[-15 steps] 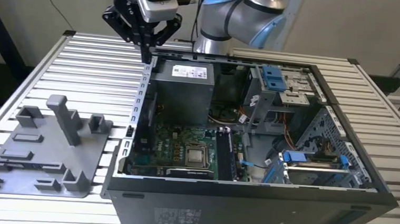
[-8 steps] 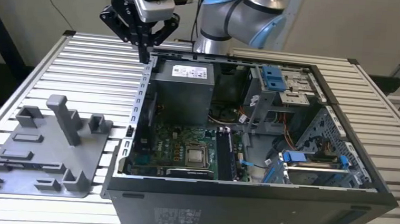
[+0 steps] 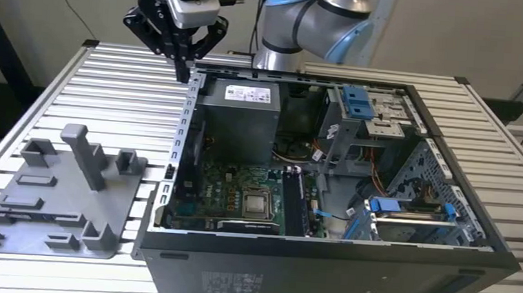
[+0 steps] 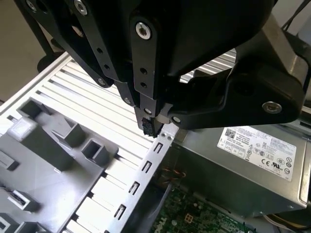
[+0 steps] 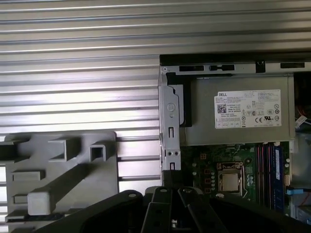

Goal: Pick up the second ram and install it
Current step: 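Reach for the second ram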

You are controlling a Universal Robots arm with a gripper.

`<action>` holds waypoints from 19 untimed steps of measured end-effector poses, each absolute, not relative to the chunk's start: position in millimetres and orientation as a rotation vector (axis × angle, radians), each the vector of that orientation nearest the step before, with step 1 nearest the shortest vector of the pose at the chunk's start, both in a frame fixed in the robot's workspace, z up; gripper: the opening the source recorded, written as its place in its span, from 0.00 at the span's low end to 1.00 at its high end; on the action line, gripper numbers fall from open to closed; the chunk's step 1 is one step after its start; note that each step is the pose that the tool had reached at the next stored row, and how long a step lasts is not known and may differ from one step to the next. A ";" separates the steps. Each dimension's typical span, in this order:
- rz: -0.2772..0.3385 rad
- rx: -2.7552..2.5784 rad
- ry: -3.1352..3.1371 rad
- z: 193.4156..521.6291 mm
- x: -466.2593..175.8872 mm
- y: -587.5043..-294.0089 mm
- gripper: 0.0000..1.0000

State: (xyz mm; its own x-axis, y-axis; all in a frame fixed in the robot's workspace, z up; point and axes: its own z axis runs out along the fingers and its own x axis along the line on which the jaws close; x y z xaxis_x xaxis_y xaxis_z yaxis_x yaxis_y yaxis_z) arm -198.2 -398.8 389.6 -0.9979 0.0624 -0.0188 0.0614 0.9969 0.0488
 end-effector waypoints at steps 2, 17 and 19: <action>0.075 0.096 3.119 389.6 -200.3 -398.8 0.11; 0.075 0.090 3.119 389.3 -214.9 -398.8 0.11; 0.075 0.090 3.119 389.2 -216.5 -398.8 0.11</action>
State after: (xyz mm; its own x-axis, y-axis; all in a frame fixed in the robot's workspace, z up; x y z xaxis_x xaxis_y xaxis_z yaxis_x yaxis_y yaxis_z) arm -216.5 -398.8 389.2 -0.9981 0.0579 -0.0187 0.0569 0.9972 0.0487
